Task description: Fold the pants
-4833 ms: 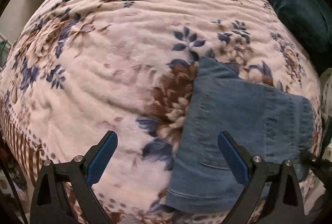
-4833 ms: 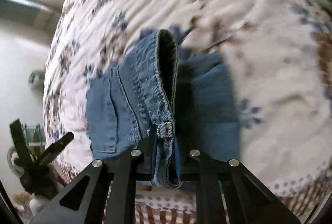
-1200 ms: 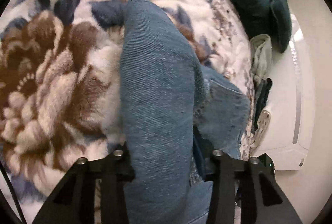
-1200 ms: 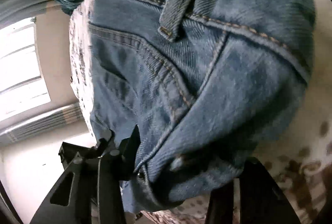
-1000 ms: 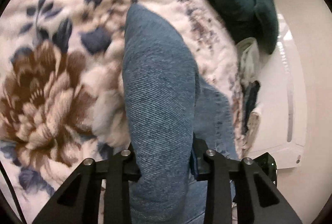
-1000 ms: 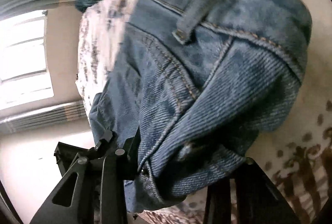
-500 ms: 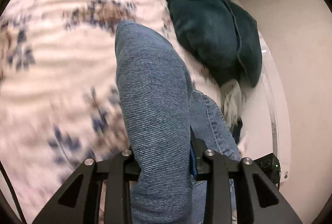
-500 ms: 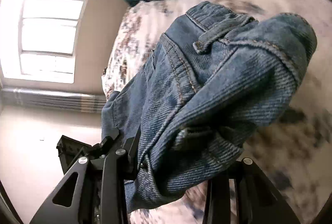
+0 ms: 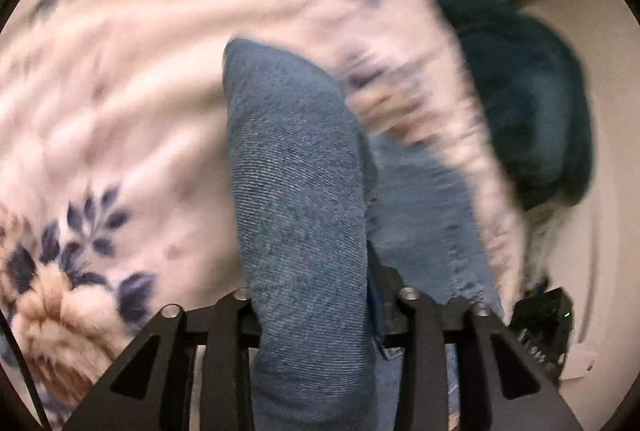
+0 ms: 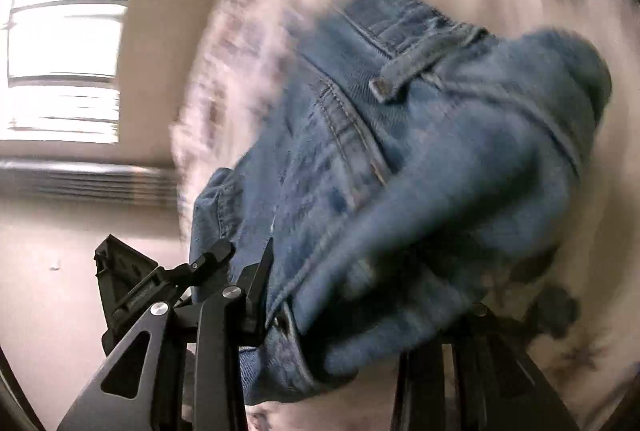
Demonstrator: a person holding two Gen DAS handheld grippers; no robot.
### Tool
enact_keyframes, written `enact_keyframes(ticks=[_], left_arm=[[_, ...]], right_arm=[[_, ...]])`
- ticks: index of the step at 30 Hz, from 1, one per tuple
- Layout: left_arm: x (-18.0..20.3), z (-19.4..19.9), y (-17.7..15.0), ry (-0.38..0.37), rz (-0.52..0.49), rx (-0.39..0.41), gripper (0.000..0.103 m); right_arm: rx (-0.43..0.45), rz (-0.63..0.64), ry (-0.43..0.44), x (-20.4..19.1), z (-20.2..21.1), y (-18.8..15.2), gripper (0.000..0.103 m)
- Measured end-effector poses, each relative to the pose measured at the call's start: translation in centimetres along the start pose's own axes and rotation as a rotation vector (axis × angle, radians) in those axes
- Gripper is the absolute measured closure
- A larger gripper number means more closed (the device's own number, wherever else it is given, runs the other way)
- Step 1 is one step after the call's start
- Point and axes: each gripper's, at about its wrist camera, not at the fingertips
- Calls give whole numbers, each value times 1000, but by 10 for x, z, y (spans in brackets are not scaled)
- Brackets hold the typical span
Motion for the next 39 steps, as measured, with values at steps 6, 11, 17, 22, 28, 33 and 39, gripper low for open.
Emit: enact_keyframes(ticks=[6, 11, 17, 22, 28, 33, 39], left_arm=[[-11, 20, -22, 38, 85, 38, 43], [34, 54, -37, 317, -107, 131, 3], [61, 77, -47, 461, -209, 179, 2], [85, 92, -51, 495, -221, 204, 2], [117, 135, -67, 476, -229, 232, 2], [157, 190, -91, 488, -254, 289, 2], [205, 274, -129, 509, -259, 387, 2]], right_arm=[[-112, -5, -27, 17, -5, -5, 30], [-81, 312, -319, -34, 25, 11, 12], [61, 731, -602, -112, 51, 12, 12], [74, 756, -620, -130, 71, 15, 12], [139, 793, -613, -166, 140, -7, 12], [189, 818, -597, -190, 202, -20, 12], [242, 850, -547, -218, 305, -51, 12]])
Point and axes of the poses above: each gripper's, at about its wrist camera, not at the fingertips, and z roughly against the way its jaws point, x to its right, y to its top, and after that the axes turned 13 degrees about x, right-handed
